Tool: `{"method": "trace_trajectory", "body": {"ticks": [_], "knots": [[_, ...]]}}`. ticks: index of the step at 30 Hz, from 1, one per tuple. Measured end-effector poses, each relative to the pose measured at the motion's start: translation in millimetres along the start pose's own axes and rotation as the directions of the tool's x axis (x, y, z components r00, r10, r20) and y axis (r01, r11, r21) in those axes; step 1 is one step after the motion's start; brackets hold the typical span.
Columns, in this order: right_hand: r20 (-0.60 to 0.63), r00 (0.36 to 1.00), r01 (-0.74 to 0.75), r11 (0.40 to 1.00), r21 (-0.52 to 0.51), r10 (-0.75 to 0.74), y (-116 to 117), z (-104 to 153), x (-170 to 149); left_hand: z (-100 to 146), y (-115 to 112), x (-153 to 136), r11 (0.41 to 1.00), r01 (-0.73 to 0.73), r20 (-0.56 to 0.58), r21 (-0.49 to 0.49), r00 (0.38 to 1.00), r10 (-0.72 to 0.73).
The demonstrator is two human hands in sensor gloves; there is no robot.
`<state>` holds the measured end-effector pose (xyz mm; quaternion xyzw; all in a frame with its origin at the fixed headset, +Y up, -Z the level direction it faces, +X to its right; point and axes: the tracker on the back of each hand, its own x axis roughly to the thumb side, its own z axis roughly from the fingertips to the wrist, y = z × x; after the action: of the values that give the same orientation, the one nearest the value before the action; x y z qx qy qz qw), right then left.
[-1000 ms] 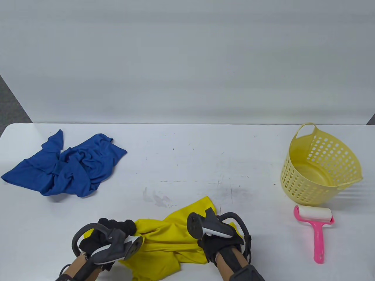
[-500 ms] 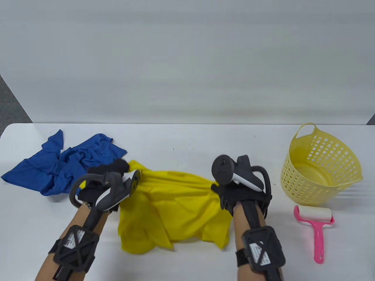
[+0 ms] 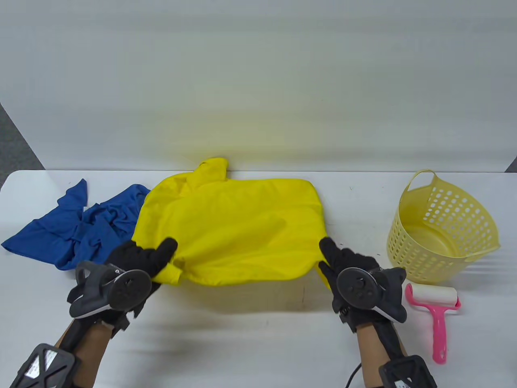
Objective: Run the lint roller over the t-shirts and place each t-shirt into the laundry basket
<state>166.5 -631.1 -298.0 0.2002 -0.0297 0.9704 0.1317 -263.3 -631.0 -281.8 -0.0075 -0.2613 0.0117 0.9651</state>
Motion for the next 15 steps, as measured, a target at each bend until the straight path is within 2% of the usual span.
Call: {"method": "trace_trajectory", "body": {"ticks": [1, 2, 3, 4, 5, 7, 9, 10, 12, 13, 14, 15], "knots": [[0.004, 1.000, 0.025, 0.988, 0.151, -0.026, 11, 5, -1, 3, -12, 1, 0.995, -0.026, 0.010, -0.095, 1.000, 0.027], [-0.043, 0.999, 0.047, 0.935, 0.351, -0.034, 28, 13, -1, 7, -32, 2, 0.950, -0.066, -0.003, -0.305, 0.998, 0.069], [-0.122, 0.992, 0.055, 0.884, 0.464, 0.003, 39, 18, -2, 10, -46, 2, 0.890, -0.084, -0.044, -0.449, 0.996, 0.072], [-0.178, 0.983, 0.059, 0.839, 0.542, 0.046, 48, 23, -2, 13, -55, 0, 0.865, -0.067, -0.064, -0.497, 0.997, 0.040], [-0.201, 0.974, 0.028, 0.826, 0.563, 0.104, 54, 26, 0, 13, -60, -2, 0.865, -0.035, -0.071, -0.501, 0.997, -0.001], [-0.149, 0.977, -0.059, 0.859, 0.508, 0.155, 52, 21, 8, 11, -60, -13, 0.897, -0.040, -0.131, -0.441, 0.991, -0.020], [-0.144, 0.971, -0.127, 0.924, 0.361, 0.189, 44, 13, 13, 8, -56, -26, 0.920, -0.131, -0.246, -0.369, 0.969, 0.039], [-0.205, 0.958, -0.139, 0.949, 0.282, 0.202, 41, 8, 14, 7, -52, -33, 0.947, -0.184, -0.341, -0.263, 0.936, 0.087], [-0.361, 0.909, -0.153, 0.971, 0.182, 0.211, 44, -1, 7, 6, -54, -38, 0.972, -0.227, -0.405, -0.054, 0.895, 0.187], [-0.421, 0.881, -0.164, 0.974, 0.158, 0.216, 48, -4, 1, 5, -57, -36, 0.976, -0.218, -0.420, 0.009, 0.885, 0.202], [-0.487, 0.847, -0.157, 0.976, 0.151, 0.212, 57, -7, -9, 2, -66, -32, 0.978, -0.208, -0.422, 0.031, 0.884, 0.202], [-0.531, 0.826, -0.112, 0.978, 0.176, 0.190, 70, -9, -19, -1, -75, -25, 0.986, -0.165, -0.401, -0.038, 0.906, 0.136]]}}
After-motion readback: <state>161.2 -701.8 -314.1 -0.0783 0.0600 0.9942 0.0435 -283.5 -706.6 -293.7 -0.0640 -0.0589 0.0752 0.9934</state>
